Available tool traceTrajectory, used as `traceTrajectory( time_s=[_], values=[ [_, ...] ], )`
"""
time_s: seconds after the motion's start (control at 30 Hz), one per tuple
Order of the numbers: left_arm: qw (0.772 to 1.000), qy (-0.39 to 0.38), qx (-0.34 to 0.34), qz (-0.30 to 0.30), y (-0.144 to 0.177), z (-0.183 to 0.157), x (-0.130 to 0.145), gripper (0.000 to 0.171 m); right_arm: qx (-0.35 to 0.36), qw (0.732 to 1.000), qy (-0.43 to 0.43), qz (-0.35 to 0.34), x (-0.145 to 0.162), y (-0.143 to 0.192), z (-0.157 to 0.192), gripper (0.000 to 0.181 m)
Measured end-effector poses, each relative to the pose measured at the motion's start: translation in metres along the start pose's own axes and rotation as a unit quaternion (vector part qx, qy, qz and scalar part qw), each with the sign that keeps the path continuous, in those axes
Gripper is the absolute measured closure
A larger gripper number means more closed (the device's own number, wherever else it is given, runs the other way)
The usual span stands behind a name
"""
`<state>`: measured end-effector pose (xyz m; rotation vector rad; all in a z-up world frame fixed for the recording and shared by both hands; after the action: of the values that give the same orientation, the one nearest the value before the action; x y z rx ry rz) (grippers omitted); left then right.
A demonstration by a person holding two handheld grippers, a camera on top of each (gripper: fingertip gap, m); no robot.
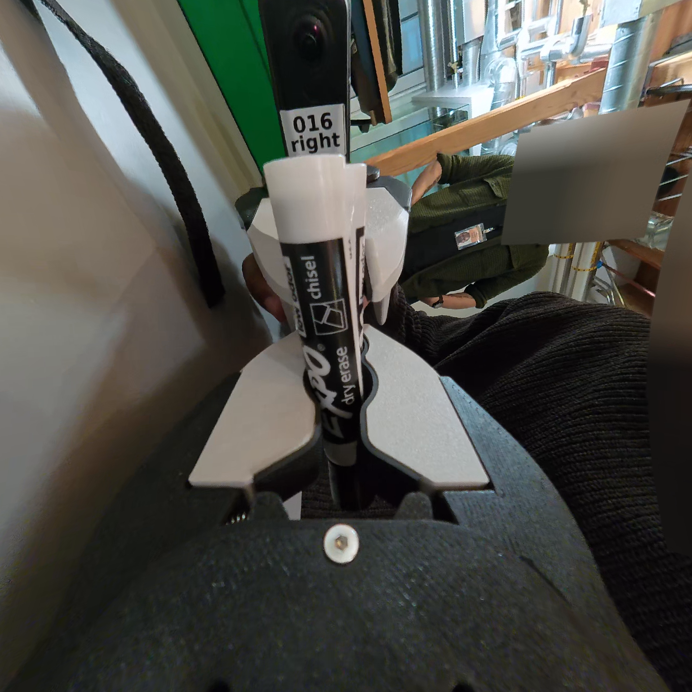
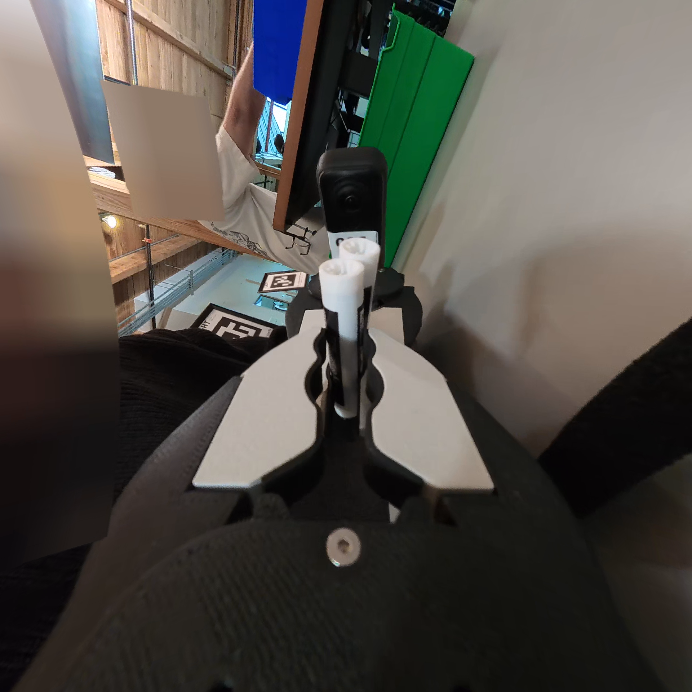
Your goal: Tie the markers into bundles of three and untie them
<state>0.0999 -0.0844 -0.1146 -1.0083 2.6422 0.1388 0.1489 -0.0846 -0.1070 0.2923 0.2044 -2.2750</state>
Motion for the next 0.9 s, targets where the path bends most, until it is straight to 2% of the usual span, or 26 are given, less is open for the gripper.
traceTrajectory(
  time_s=[0.37,0.9],
  values=[
    [1.000,-0.010,0.000,0.006,-0.0010,-0.0010,0.0011,0.151,0.001,1.000,-0.009,-0.018,-0.0016,-0.0008,-0.0003,0.163],
    [1.000,-0.014,-0.009,0.008,-0.0015,0.0004,0.0013,0.152,0.006,0.999,-0.027,-0.037,-0.0018,-0.0033,-0.0019,0.163]
  ],
)
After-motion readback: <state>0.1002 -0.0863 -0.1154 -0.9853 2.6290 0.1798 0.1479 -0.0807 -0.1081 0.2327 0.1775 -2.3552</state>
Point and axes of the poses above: each gripper's, where its closed fingertips meet, y back along the fingers, x out of its underside, z = x × y across the jaws, the point moved 4 cm from there along y, back along the fingers
